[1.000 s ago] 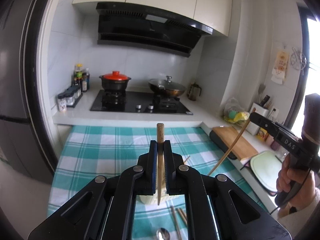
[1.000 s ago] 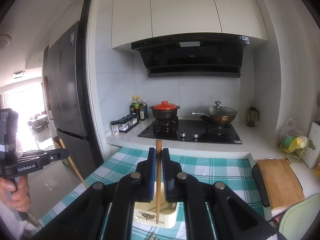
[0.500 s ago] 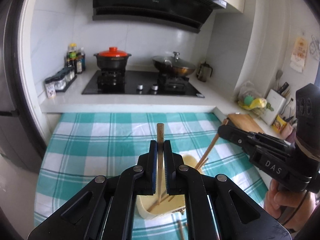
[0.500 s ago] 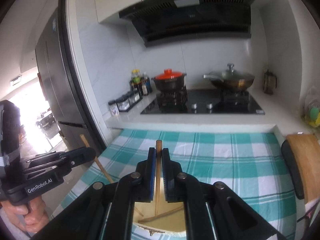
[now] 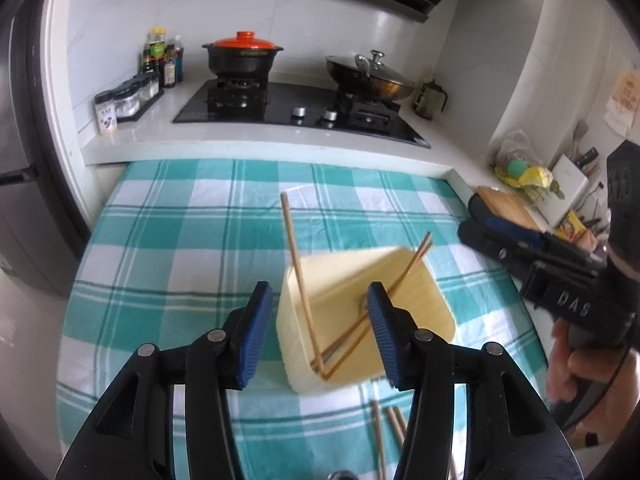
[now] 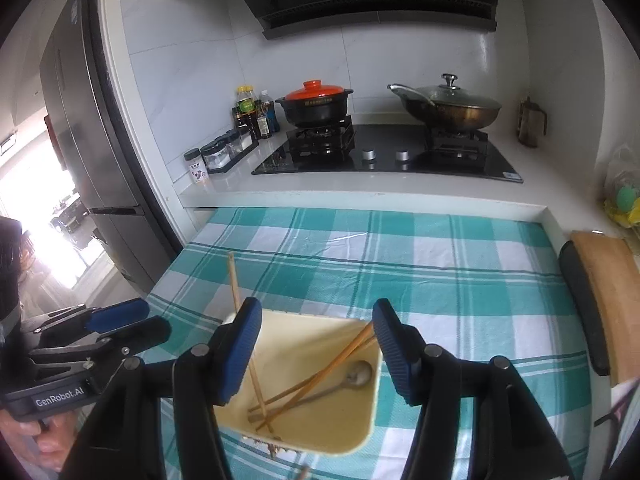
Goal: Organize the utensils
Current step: 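Withdraw both open tools from the box back over the table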
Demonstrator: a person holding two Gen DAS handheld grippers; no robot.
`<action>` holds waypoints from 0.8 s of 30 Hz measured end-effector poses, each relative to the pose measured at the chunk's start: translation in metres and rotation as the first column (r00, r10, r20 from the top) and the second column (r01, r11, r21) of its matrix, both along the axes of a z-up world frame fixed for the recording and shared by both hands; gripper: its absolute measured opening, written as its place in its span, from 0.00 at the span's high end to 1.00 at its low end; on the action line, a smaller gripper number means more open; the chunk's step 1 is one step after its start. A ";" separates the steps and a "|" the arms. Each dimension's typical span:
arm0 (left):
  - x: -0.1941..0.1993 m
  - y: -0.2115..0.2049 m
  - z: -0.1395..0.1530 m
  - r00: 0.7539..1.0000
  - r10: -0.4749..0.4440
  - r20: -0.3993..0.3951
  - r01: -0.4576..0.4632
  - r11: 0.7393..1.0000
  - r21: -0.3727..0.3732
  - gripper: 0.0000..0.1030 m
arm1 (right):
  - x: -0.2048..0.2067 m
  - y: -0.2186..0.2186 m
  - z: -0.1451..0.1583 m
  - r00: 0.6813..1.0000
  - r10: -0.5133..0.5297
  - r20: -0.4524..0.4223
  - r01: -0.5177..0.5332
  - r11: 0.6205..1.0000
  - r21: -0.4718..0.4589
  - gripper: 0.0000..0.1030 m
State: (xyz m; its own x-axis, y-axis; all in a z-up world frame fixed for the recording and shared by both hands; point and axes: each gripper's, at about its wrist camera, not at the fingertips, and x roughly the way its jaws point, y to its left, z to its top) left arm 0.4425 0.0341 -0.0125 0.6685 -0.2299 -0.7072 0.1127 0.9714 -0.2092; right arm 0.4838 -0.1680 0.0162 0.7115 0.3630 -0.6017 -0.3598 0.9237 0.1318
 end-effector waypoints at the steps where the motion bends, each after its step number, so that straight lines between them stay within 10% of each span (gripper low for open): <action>1: -0.014 0.000 -0.006 1.000 -0.024 -0.017 0.024 1.000 0.012 0.44 | -0.013 -0.003 0.000 1.000 0.013 0.007 -0.013 1.000 -0.012 0.43; 8: -0.137 -0.002 -0.061 0.988 -0.118 -0.104 0.134 0.978 0.163 0.41 | -0.145 -0.026 -0.039 0.992 0.095 0.081 -0.080 0.982 -0.174 0.43; 17: -0.241 -0.019 -0.115 0.996 0.006 -0.092 -0.003 0.999 0.035 0.37 | -0.294 -0.062 -0.138 0.997 -0.071 0.032 0.074 0.989 -0.127 0.43; 24: -0.265 -0.048 -0.130 0.998 -0.004 -0.066 0.008 0.997 0.073 0.37 | -0.354 -0.065 -0.165 0.968 -0.185 0.170 0.210 0.968 -0.140 0.43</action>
